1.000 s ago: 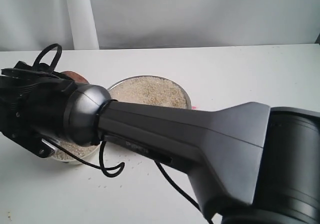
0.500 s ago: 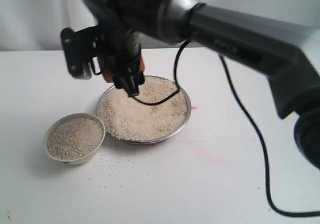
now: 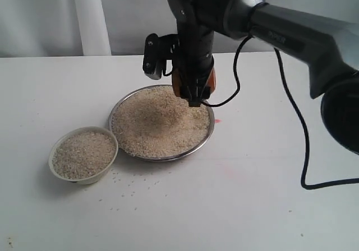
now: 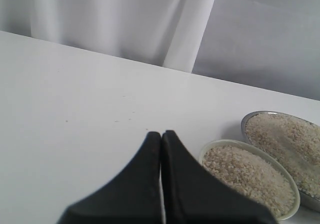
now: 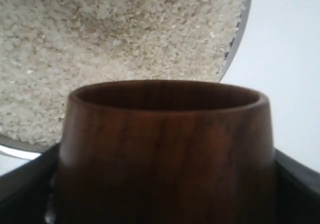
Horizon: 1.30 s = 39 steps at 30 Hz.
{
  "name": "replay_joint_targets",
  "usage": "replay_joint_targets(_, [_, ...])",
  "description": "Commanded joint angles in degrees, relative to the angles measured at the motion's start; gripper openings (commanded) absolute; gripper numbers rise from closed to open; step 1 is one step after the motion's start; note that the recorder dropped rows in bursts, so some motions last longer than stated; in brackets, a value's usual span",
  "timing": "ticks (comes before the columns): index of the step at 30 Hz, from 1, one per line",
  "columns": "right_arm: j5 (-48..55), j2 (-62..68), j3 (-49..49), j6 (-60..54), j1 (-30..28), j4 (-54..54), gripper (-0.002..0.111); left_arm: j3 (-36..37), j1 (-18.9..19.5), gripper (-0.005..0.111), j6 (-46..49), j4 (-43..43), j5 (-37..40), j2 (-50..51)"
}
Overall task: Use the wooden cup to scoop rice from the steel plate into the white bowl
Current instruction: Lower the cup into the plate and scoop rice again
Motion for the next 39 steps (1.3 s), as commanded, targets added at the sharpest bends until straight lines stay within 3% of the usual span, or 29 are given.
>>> replay_joint_targets(1, [0.1, 2.8, 0.0, -0.6, -0.3, -3.6, 0.000, -0.2, -0.3, 0.000, -0.2, -0.1, -0.5, -0.1])
replay_joint_targets(5, [0.1, 5.7, 0.0, -0.8, -0.1, -7.9, 0.000, -0.2, -0.3, 0.000, -0.2, -0.1, -0.5, -0.1])
replay_joint_targets(19, [0.1, 9.5, 0.0, -2.9, 0.1, -7.1, 0.000, -0.2, -0.3, 0.000, -0.2, -0.1, -0.5, -0.1])
replay_joint_targets(39, [-8.9, 10.5, 0.0, -4.1, 0.1, 6.9, 0.000, -0.2, -0.3, 0.000, -0.2, -0.1, -0.5, -0.1])
